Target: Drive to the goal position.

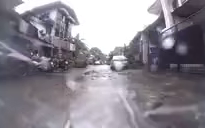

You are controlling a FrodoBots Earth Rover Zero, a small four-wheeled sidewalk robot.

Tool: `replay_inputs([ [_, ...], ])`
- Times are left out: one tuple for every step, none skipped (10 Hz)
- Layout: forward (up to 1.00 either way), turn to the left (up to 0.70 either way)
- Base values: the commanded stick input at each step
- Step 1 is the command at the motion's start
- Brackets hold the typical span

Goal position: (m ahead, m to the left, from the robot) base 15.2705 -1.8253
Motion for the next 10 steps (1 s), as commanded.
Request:
replay_inputs([
  [1.00, 0.00],
  [1.00, 0.00],
  [1.00, 0.00],
  [1.00, 0.00],
  [1.00, 0.00],
  [1.00, 0.00],
  [1.00, 0.00],
  [1.00, 0.00],
  [1.00, 0.00],
  [1.00, 0.00],
])
